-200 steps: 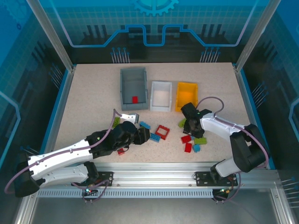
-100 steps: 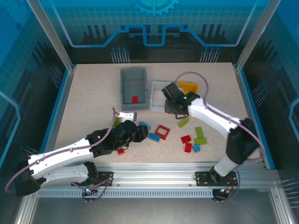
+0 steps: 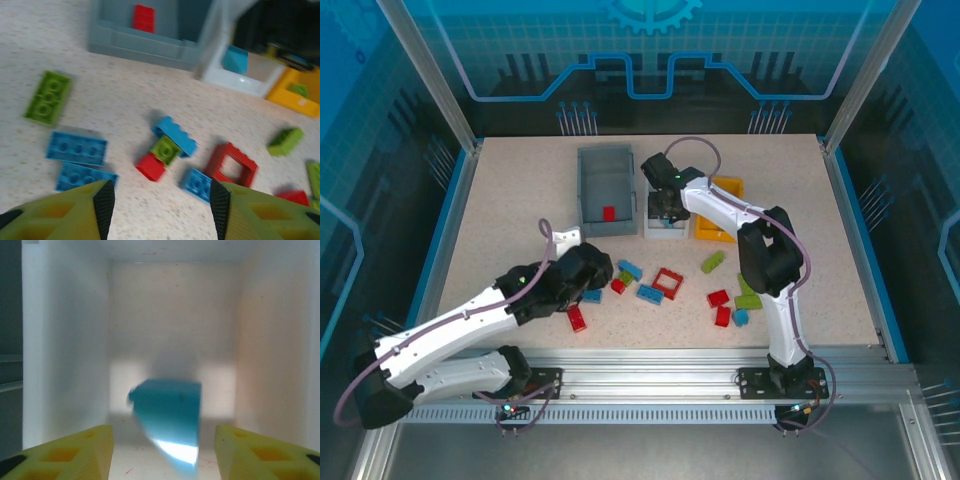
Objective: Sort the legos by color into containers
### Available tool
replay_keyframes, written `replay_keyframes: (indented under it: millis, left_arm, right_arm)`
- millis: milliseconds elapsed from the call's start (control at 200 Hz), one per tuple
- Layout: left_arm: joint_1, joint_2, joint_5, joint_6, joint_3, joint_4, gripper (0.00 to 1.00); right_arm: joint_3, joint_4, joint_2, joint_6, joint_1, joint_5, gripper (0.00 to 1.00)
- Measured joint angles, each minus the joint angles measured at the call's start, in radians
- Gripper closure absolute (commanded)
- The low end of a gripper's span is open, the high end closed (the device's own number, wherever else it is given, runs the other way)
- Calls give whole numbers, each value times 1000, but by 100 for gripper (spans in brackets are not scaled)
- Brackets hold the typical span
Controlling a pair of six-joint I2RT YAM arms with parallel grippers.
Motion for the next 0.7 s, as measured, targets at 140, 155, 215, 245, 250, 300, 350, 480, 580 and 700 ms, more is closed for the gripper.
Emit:
replay_keyframes:
  millis: [140, 155, 215, 245, 250, 300, 350, 480, 580, 700]
  left_arm:
    - [132, 4, 68, 19, 0, -50, 43]
    - [140, 5, 74, 21, 0, -53, 43]
    - [164, 8, 98, 31, 0, -64, 41]
    - [174, 11, 108, 33, 0, -70, 41]
    - [175, 12, 109, 34, 0, -71, 41]
    - [192, 20, 130, 34, 0, -80, 40]
    - [210, 27, 153, 31, -3, -91, 40]
    - [228, 29, 214, -2, -67, -95, 41]
    - [228, 35, 281, -31, -162, -93, 40]
    - [224, 68, 345, -62, -247, -93, 39]
  right_arm:
    - [2, -4, -5, 2, 6, -6, 37]
    - [2, -5, -7, 2, 8, -6, 38]
    - [-1, -10, -22, 2, 14, -5, 40]
    - [-5, -11, -36, 5, 18, -5, 40]
    - [-6, -11, -38, 5, 18, -5, 40]
    - [-24, -9, -73, 9, 27, -2, 40]
    - [-58, -1, -130, 10, 40, 11, 40]
    - [-212, 62, -339, -5, 104, 35, 38]
    - [-406, 190, -532, -61, 188, -22, 33]
    - [-643, 352, -706, -155, 292, -176, 27]
